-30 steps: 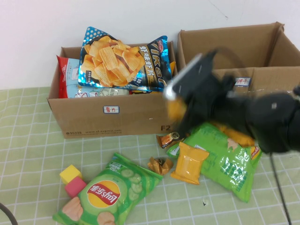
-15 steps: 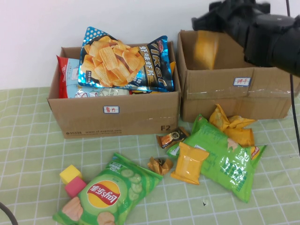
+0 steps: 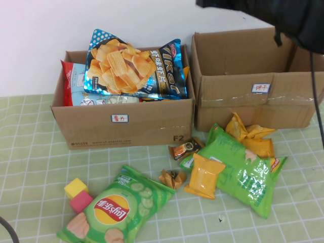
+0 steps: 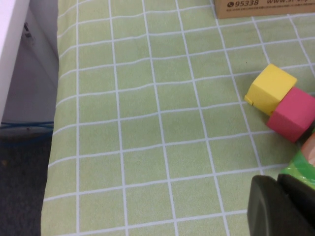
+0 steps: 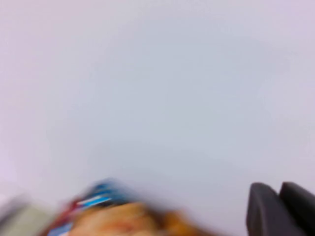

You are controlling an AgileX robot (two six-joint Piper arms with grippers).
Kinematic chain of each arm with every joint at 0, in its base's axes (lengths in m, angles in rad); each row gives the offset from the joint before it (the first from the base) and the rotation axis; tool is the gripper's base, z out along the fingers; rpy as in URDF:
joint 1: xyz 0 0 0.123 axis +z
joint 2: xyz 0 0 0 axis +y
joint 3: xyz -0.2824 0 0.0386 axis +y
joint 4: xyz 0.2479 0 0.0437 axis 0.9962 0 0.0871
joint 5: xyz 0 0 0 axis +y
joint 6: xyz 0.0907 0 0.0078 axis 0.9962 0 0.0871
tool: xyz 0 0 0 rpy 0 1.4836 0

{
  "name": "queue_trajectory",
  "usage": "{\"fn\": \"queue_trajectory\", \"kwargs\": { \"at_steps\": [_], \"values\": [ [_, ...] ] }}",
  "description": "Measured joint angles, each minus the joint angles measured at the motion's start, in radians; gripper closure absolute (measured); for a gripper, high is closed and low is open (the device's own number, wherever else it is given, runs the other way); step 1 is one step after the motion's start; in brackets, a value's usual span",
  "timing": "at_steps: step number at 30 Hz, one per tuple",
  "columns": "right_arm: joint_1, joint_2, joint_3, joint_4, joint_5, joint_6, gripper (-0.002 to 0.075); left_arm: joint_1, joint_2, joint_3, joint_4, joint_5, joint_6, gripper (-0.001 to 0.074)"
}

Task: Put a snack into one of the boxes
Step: Pick up the biscuit

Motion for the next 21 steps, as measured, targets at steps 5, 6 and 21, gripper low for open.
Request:
{"fn": "queue_trajectory", "kwargs": {
  "at_steps": [5, 6, 21],
  "values": [
    [0.001, -0.094, 0.193, -0.121, 0.252, 0.143, 0.0718, 0.000, 0.000, 0.000, -0.002, -0.002, 0.000, 0.0736],
    [0.001, -0.103, 0.231, -0.201, 0.293, 0.190, 0.0721, 0.000, 0.000, 0.000, -0.002, -0.002, 0.000, 0.0736],
    [0.002, -0.114, 0.449, -1.507, 0.473, 1.407, 0.0714, 0.000, 0.000, 0.011, -0.025, 0.005, 0.000, 0.0736]
  ]
}}
